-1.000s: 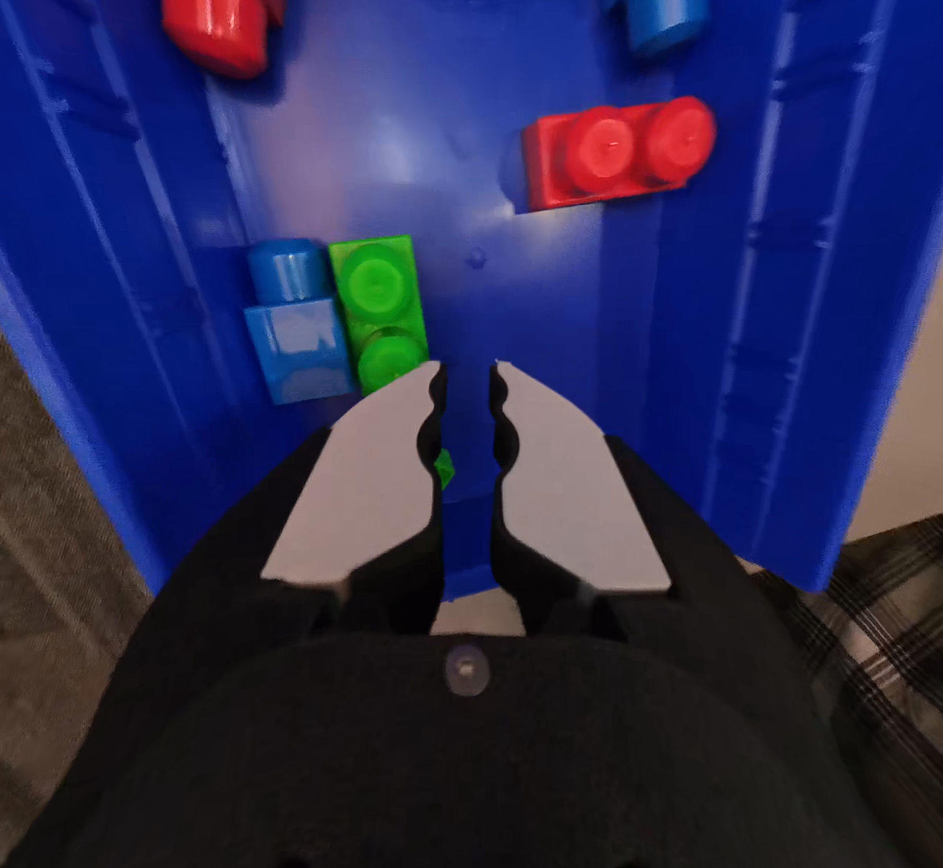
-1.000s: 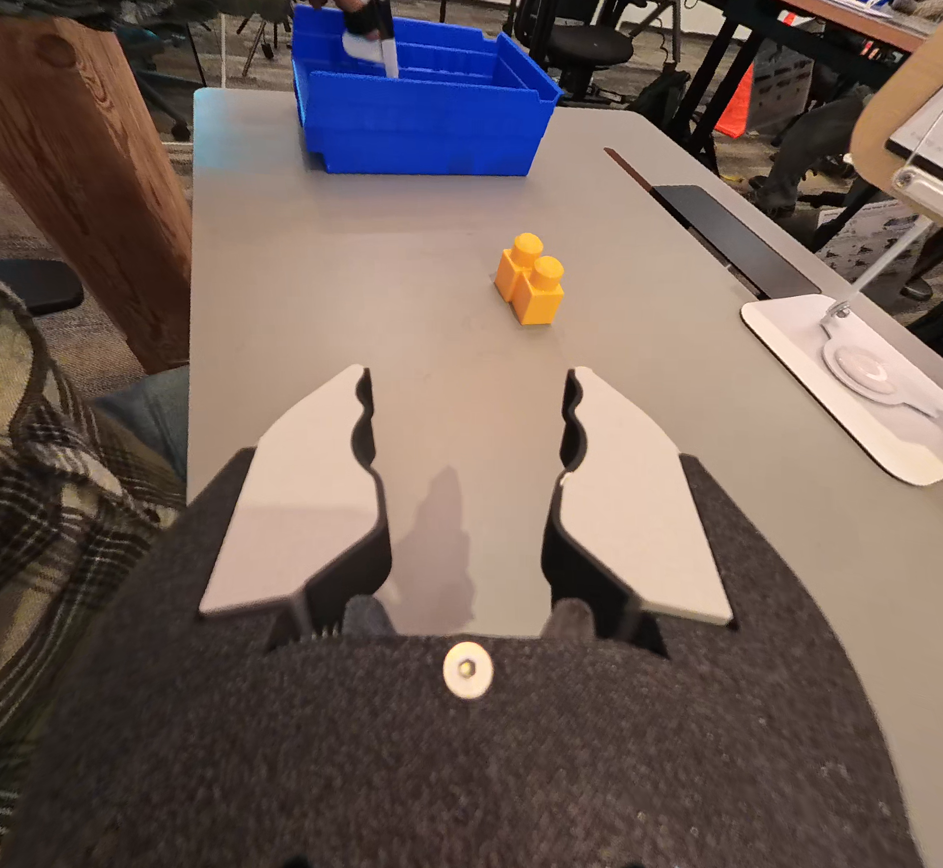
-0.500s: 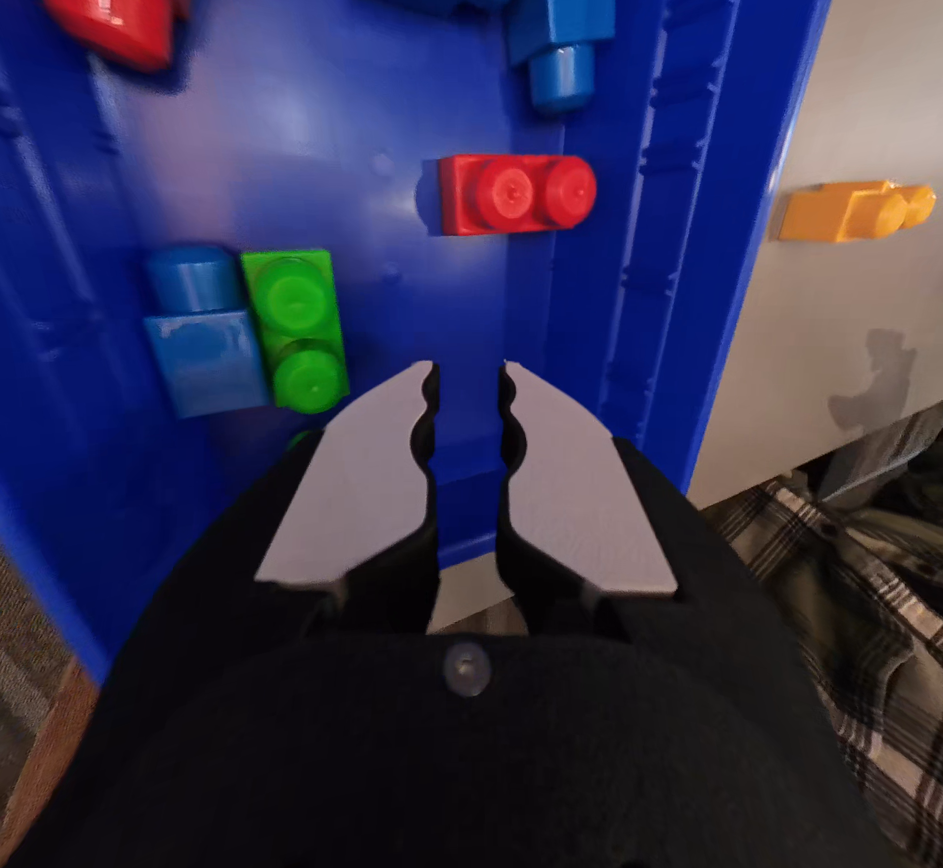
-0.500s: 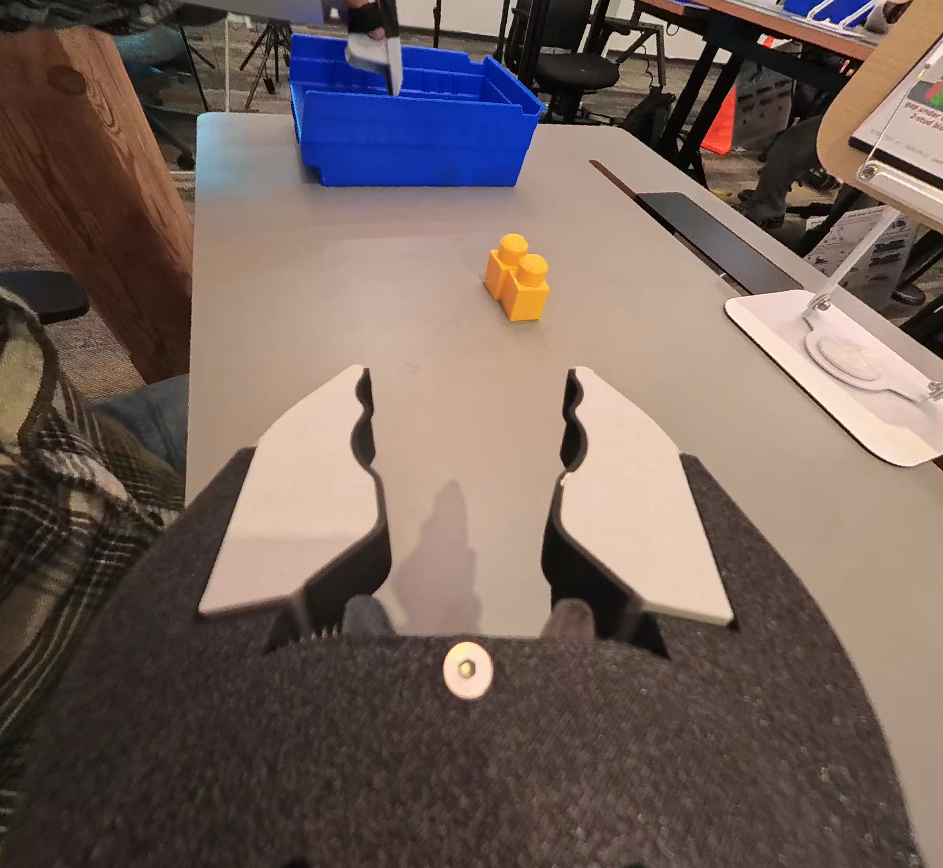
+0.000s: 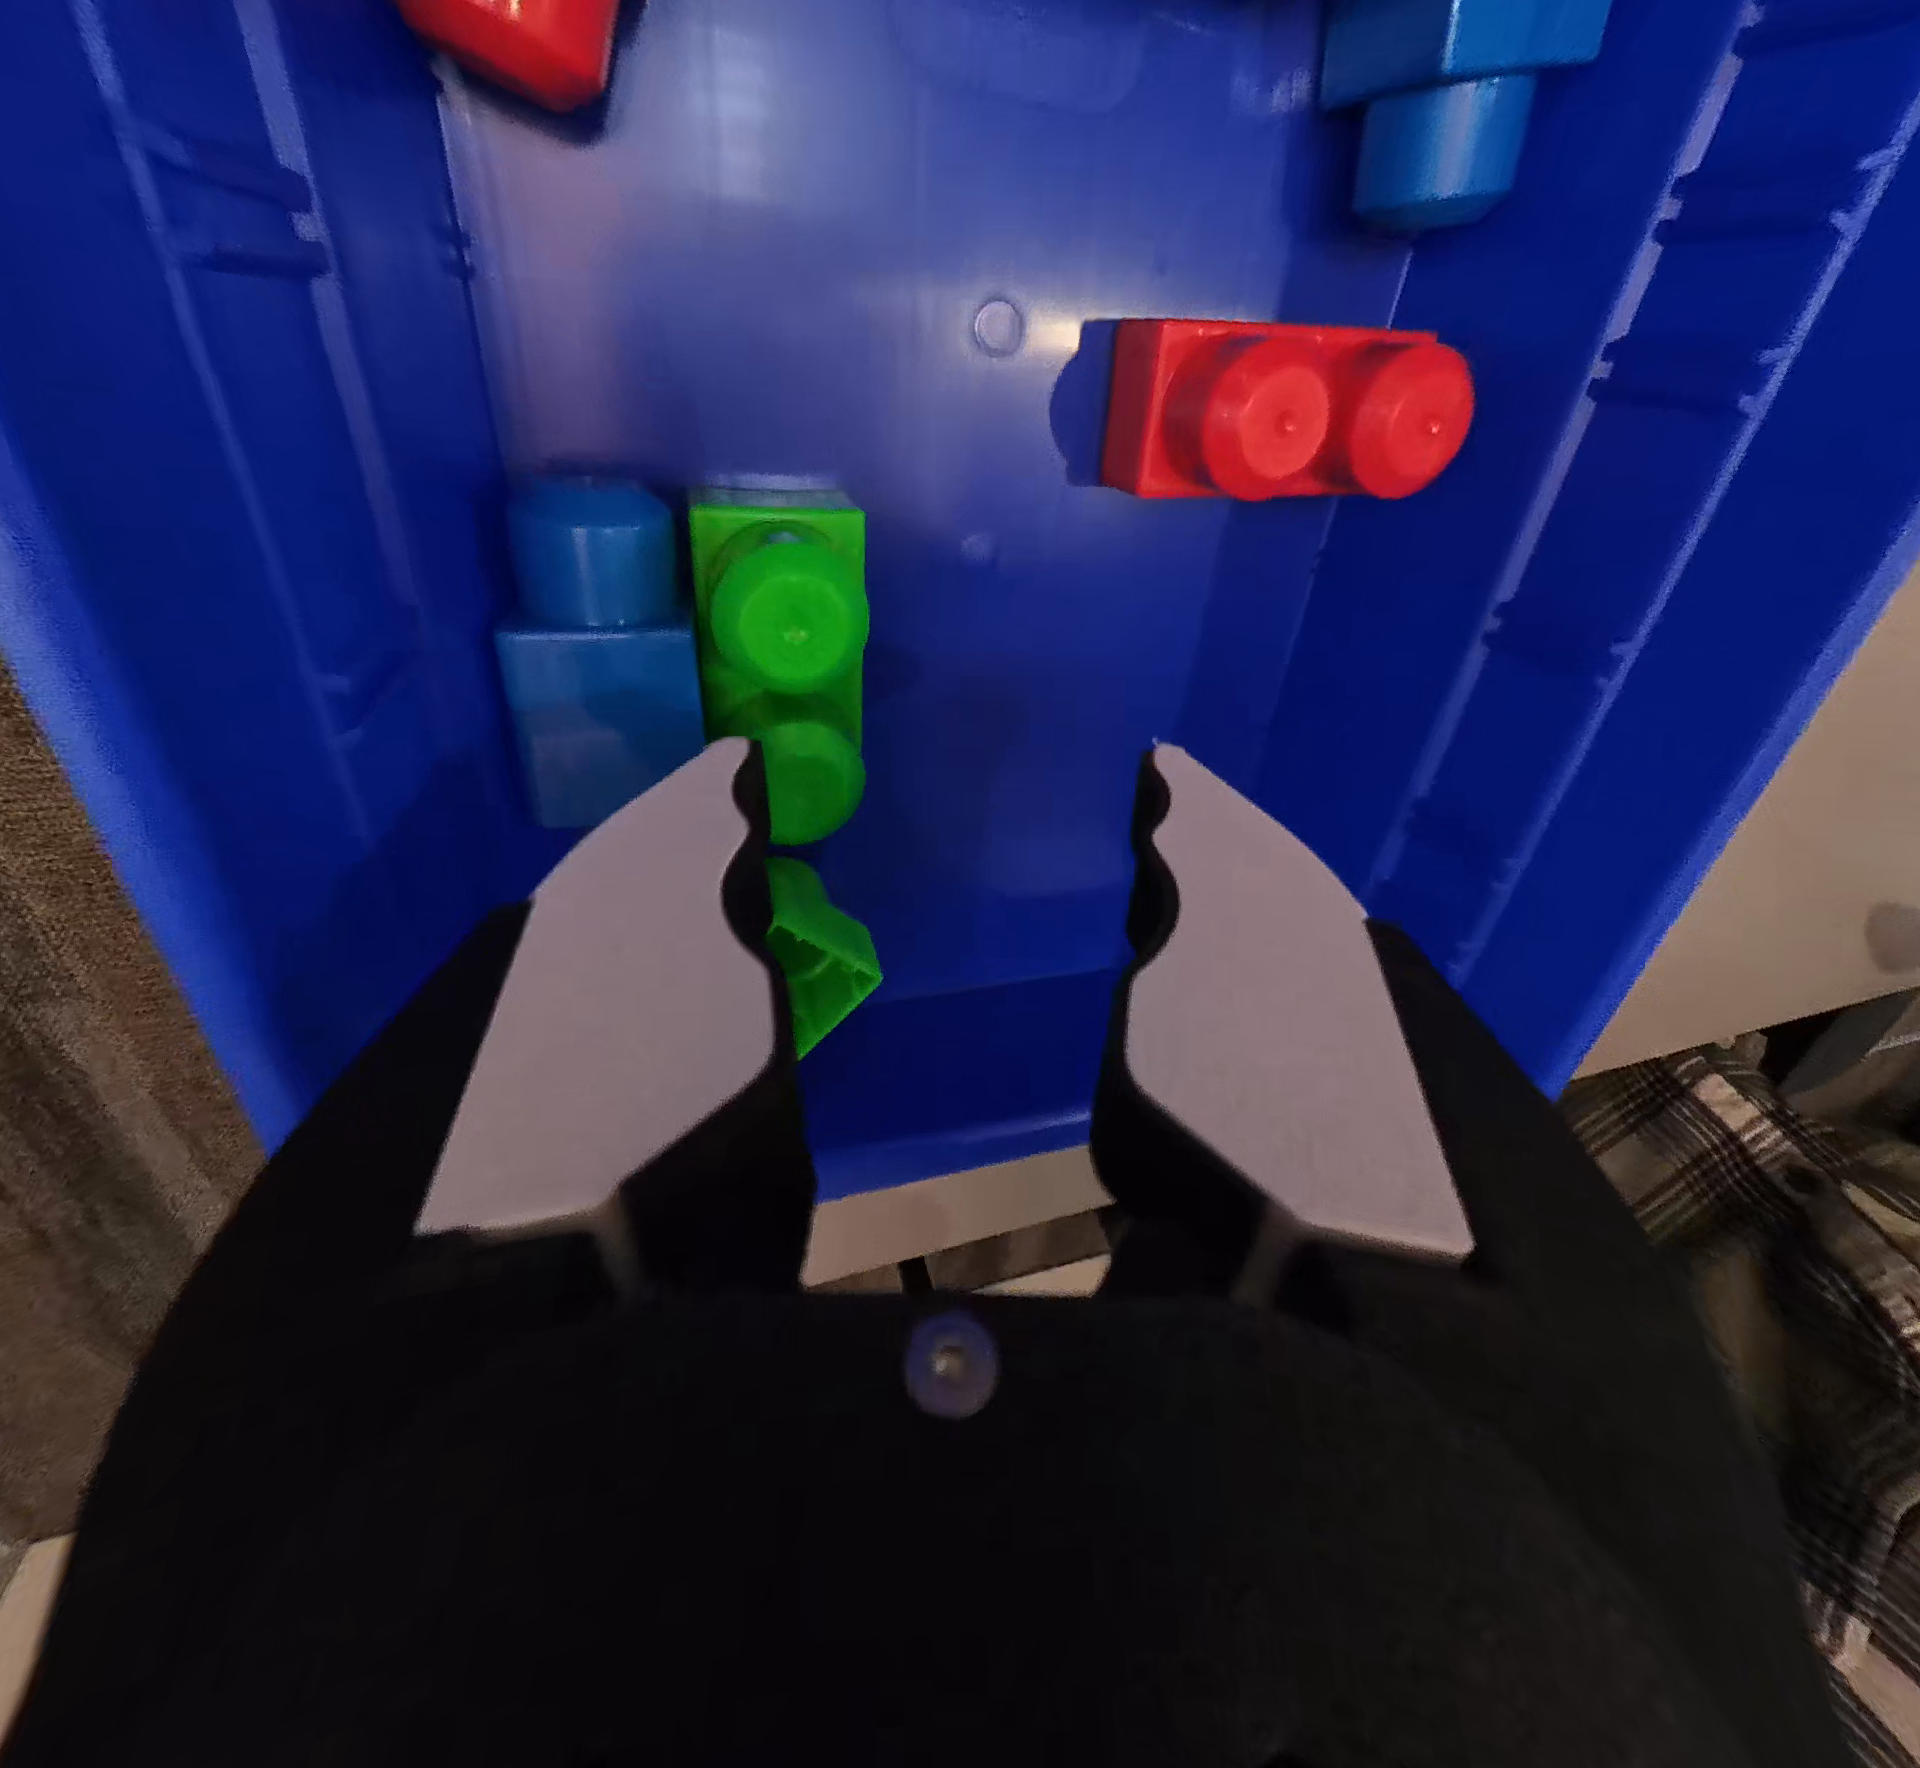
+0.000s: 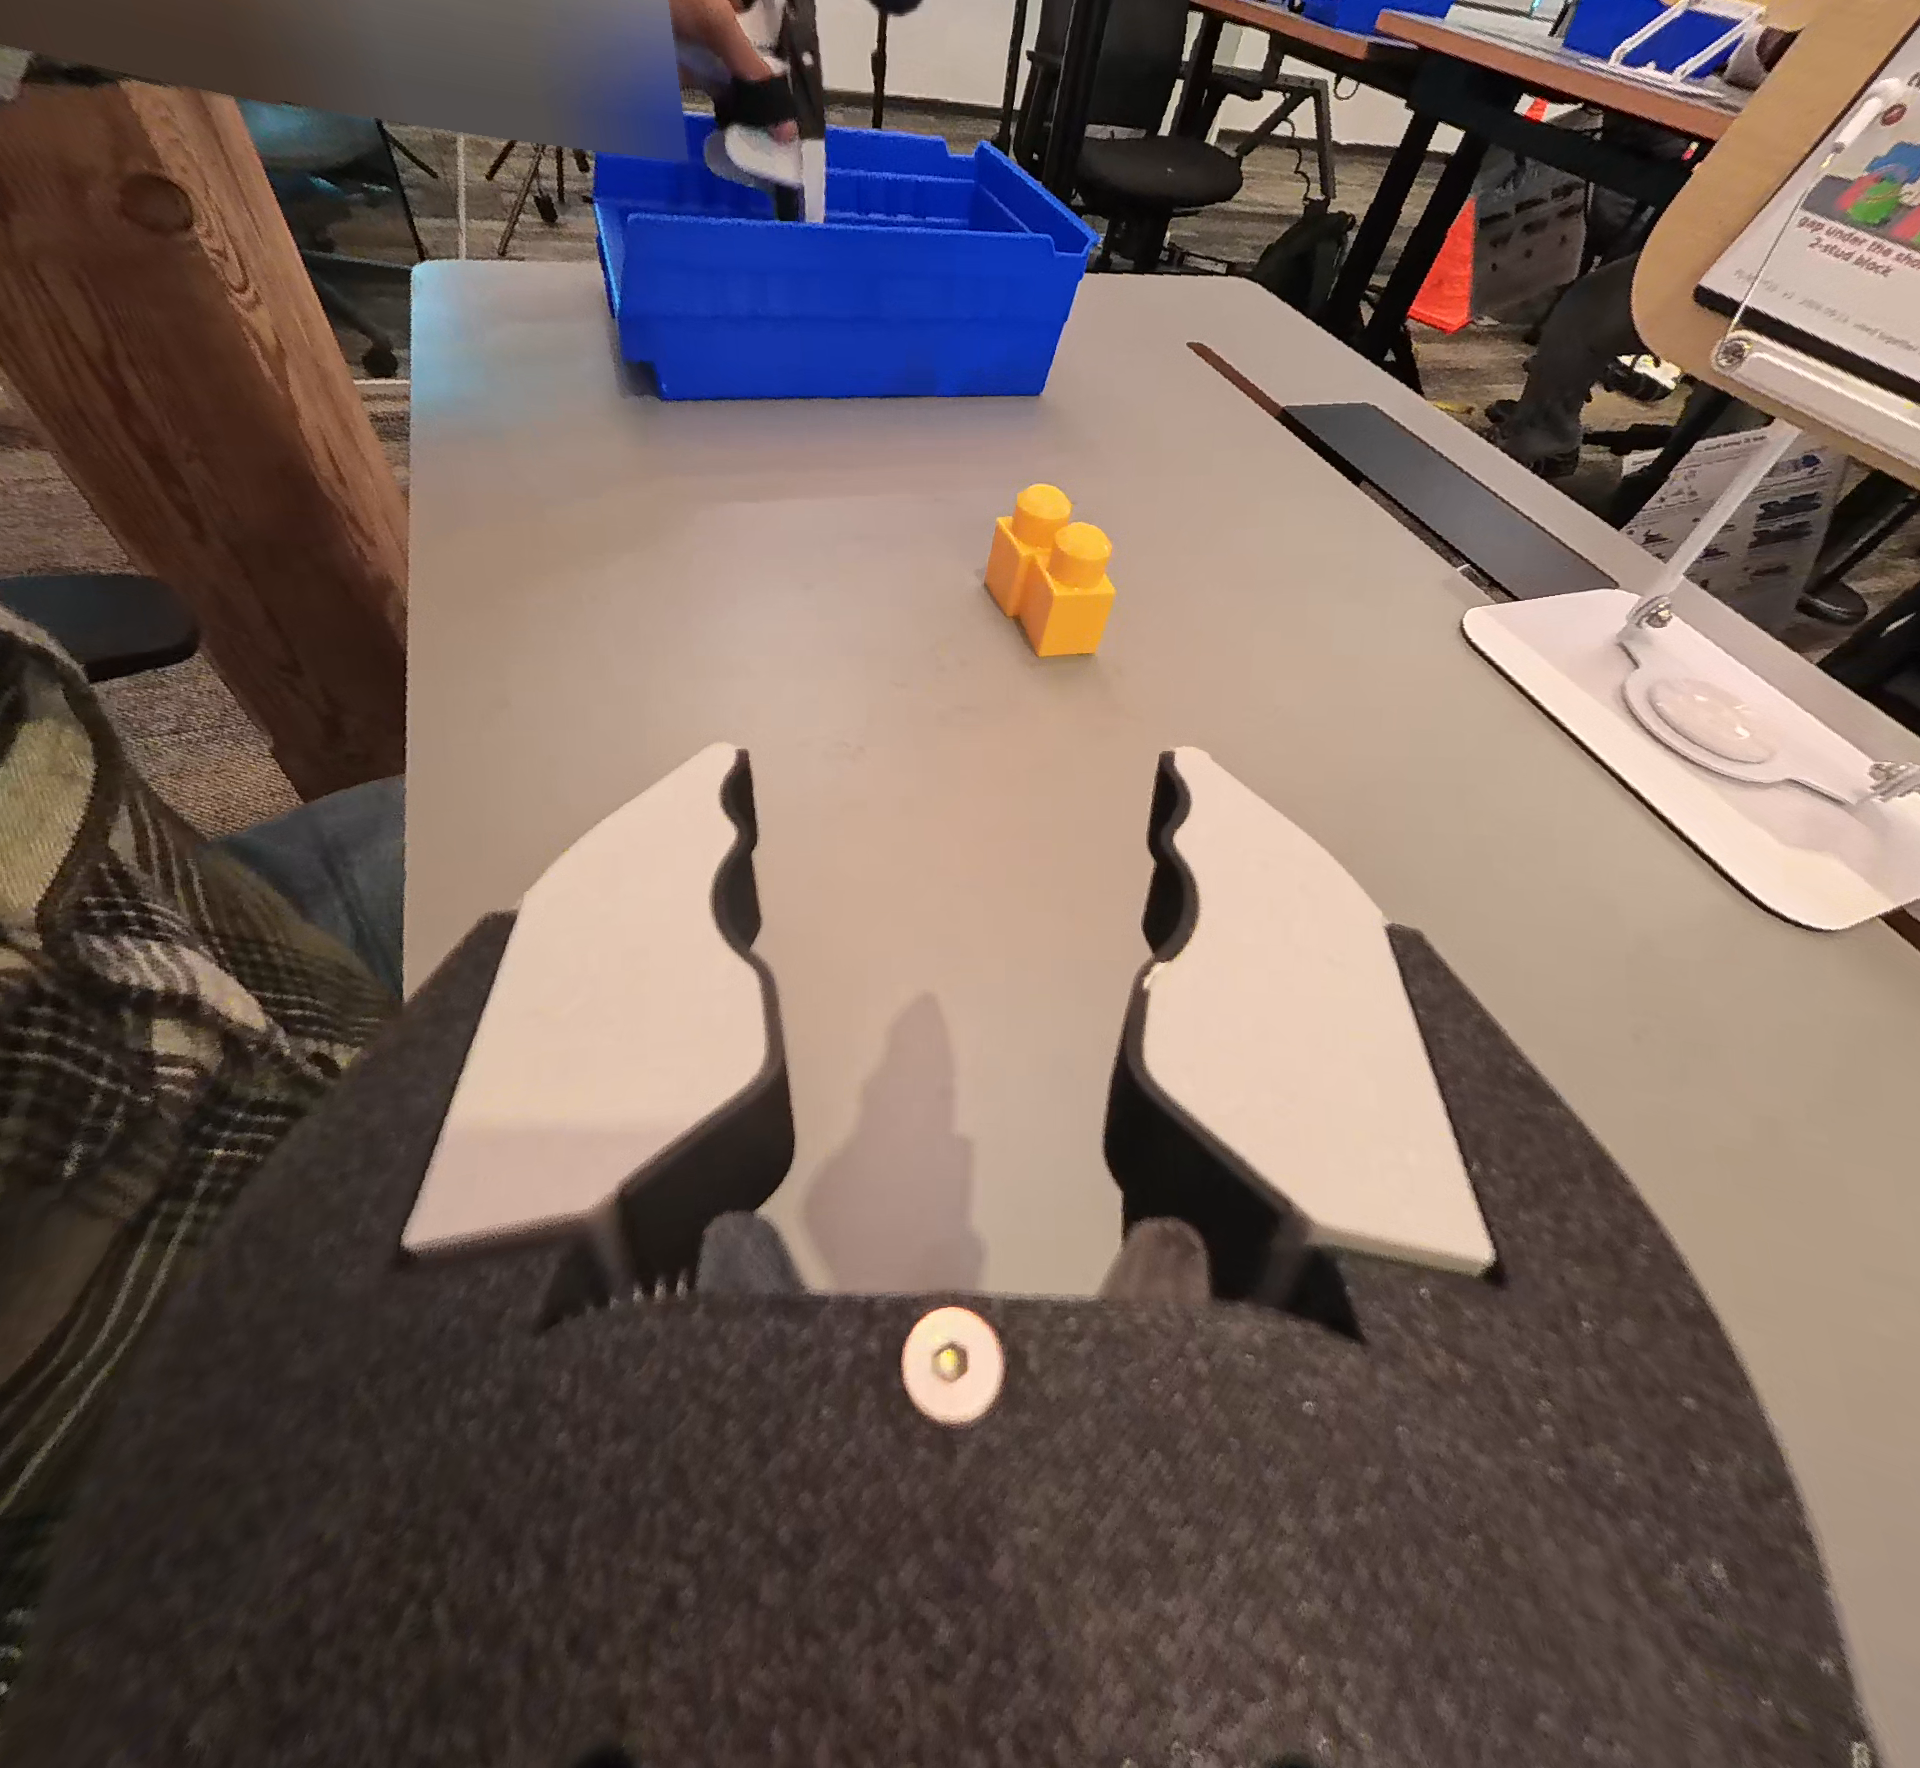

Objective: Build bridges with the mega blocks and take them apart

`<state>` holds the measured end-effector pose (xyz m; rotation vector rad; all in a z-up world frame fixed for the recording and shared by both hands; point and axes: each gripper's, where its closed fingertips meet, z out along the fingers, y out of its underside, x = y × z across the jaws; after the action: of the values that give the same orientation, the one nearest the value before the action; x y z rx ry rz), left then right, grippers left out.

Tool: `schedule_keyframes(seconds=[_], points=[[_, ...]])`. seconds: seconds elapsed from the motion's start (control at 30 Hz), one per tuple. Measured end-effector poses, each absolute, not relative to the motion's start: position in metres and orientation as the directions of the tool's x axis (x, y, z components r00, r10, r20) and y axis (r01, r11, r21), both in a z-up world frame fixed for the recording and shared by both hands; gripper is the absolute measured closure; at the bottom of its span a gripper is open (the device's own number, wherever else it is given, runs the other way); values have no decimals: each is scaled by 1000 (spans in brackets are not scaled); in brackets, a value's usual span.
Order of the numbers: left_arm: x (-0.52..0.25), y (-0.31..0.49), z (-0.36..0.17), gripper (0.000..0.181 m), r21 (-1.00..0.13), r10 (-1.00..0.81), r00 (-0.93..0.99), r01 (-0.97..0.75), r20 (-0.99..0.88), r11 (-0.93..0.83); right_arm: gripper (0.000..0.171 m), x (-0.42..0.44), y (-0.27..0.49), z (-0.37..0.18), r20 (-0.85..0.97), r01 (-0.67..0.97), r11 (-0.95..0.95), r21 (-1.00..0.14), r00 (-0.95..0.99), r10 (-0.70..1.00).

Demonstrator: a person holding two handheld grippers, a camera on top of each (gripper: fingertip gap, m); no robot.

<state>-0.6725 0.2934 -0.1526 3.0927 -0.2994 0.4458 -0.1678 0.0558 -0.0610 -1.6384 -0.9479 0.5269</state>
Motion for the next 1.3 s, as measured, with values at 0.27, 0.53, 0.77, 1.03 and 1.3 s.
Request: schedule_keyframes(seconds=[0.27, 0.53, 0.77, 1.03, 1.3], points=[[-662, 285, -162, 129, 29, -180, 921, -202, 345, -979, 99, -163, 54, -61, 134, 307, -68, -949, 589, 797], [-648, 283, -162, 119, -8, -182, 926, -190, 330, -982, 99, -166, 54, -59, 143, 313, -58, -948, 580, 802], [-646, 287, -171, 146, -23, -71, 927, -67, 368, -997, 100, -161, 55, -59, 128, 286, -62, -956, 600, 790], [-629, 297, -168, 147, -75, -27, 894, 7, 447, -997, 98, -150, 48, -58, 116, 262, -59, -963, 603, 790], [-633, 303, -170, 115, -50, 59, 926, 84, 374, -995, 97, -144, 47, -54, 114, 243, -48, -969, 608, 786]])
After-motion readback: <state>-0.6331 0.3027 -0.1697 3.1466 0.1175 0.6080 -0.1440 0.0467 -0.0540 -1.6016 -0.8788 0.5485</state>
